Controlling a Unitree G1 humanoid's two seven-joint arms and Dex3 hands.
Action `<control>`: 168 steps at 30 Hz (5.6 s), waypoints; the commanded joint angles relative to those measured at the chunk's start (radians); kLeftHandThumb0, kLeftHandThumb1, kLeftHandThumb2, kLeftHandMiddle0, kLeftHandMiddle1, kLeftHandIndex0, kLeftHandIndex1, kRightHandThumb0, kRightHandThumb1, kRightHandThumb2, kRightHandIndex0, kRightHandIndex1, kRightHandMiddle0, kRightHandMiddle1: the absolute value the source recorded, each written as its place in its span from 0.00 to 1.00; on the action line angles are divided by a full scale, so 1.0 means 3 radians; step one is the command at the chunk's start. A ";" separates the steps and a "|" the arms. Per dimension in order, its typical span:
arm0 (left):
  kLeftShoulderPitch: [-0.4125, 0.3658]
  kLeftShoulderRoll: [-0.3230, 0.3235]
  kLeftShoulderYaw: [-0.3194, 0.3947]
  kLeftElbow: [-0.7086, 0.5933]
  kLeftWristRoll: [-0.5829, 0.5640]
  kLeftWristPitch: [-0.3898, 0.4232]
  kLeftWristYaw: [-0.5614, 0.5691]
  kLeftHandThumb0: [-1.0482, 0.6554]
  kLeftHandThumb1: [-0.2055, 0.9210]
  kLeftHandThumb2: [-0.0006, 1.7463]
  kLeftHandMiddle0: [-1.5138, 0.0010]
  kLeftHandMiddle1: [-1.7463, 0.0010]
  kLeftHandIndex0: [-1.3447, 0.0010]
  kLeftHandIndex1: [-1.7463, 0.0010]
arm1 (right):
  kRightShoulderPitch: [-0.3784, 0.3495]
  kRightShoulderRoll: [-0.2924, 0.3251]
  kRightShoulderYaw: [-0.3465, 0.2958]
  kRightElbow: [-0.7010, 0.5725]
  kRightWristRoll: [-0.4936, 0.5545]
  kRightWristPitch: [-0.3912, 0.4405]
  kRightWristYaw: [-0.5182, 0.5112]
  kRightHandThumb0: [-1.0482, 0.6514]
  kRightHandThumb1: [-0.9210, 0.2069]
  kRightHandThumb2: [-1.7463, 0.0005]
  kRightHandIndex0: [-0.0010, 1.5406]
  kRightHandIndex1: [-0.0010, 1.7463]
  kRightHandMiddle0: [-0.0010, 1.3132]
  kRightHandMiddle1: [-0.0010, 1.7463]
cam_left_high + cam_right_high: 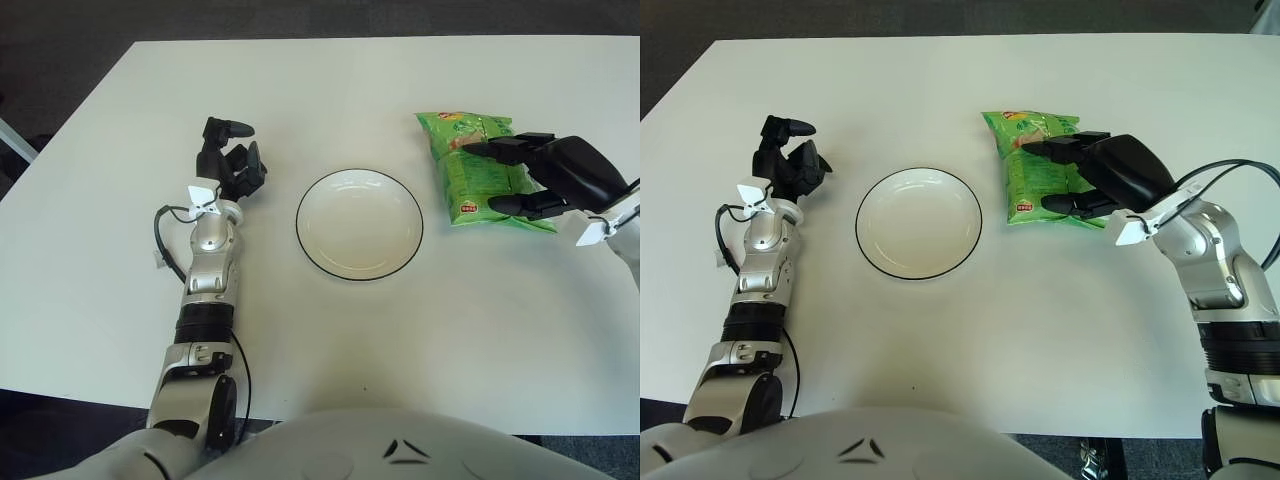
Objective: Put the snack into the plate.
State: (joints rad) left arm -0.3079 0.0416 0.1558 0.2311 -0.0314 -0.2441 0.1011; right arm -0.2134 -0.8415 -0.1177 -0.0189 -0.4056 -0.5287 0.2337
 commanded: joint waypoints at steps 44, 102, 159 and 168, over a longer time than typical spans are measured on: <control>0.0342 -0.0015 0.0026 0.0271 -0.0043 -0.0020 -0.0071 0.40 0.83 0.44 0.45 0.00 0.76 0.00 | 0.0706 0.0817 -0.0480 -0.1659 -0.0098 0.1444 -0.0145 0.24 0.00 0.70 0.28 0.00 0.38 0.00; 0.0347 -0.0015 0.0018 0.0287 -0.0068 -0.0104 -0.0093 0.40 0.84 0.43 0.45 0.00 0.77 0.00 | 0.0997 0.0835 0.0242 -0.0812 -0.0998 0.1386 -0.0357 0.05 0.00 0.69 0.00 0.00 0.14 0.00; 0.0359 0.0016 -0.0083 0.0374 0.0292 -0.0356 0.0262 0.39 0.81 0.46 0.44 0.00 0.75 0.00 | 0.0522 0.0788 0.0803 0.0642 -0.1640 0.0429 -0.3742 0.61 0.00 0.78 0.11 0.92 0.32 0.83; 0.0359 0.0013 -0.0089 0.0356 0.0292 -0.0338 0.0264 0.39 0.81 0.46 0.44 0.00 0.75 0.00 | 0.0580 0.0815 0.0708 0.0522 -0.1304 0.0368 -0.3265 0.51 0.00 0.77 0.11 0.75 0.27 0.88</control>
State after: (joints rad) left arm -0.3229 0.0705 0.1338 0.2761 0.0555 -0.3514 0.1765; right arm -0.0948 -0.6284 0.0798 0.1289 -0.8403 -0.4173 -0.8037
